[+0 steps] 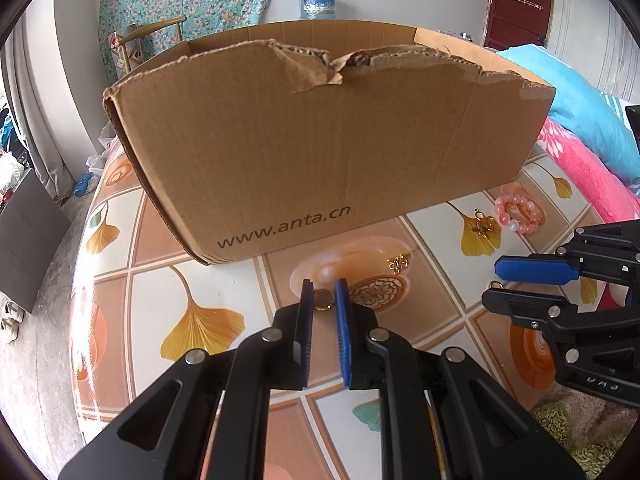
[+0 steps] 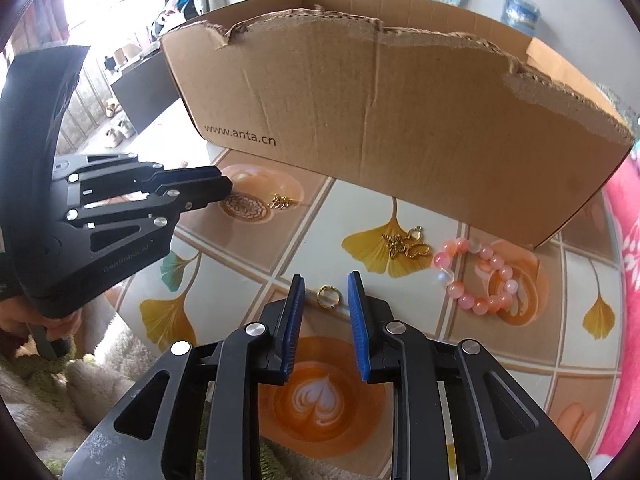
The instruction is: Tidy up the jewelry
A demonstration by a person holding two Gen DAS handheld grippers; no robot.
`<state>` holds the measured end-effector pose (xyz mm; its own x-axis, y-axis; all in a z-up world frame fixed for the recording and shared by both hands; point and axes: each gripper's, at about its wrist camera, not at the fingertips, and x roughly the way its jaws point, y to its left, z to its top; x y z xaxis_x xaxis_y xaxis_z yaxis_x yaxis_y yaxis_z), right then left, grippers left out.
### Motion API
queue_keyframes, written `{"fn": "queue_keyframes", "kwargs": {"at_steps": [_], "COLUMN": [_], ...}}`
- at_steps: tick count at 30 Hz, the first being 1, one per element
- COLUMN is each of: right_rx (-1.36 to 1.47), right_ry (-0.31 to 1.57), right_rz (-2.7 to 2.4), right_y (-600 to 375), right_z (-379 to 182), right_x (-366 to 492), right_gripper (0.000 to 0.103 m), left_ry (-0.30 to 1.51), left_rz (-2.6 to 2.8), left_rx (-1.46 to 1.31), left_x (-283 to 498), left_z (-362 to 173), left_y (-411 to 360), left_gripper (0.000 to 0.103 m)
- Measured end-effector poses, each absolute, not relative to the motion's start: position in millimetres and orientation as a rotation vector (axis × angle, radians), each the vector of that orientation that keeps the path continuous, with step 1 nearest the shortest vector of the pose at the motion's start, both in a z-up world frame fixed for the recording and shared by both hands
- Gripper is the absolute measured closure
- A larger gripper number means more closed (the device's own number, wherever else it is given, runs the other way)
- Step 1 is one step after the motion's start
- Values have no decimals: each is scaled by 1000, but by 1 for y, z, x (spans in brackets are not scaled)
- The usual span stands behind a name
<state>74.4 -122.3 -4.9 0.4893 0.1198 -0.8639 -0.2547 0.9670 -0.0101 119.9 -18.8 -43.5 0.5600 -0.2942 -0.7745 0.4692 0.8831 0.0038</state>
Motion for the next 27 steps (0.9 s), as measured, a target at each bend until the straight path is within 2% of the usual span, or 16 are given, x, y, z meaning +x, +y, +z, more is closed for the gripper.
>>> {"fn": "queue_keyframes", "kwargs": {"at_steps": [1, 4, 27], "right_rx": [-146, -141, -80], "right_ry": [1034, 1034, 987], "right_rz": [229, 233, 246], "right_y": [-120, -112, -136], "right_z": [-6, -8, 17], "right_x": [75, 72, 63], "right_gripper": [82, 93, 95], "left_ry": [867, 867, 851], "left_rz": [-454, -454, -470], "left_rx": [220, 220, 253], "left_x": [120, 120, 118], "left_z": [-43, -44, -40], "left_y": [-19, -19, -21], "left_gripper": [92, 92, 92]}}
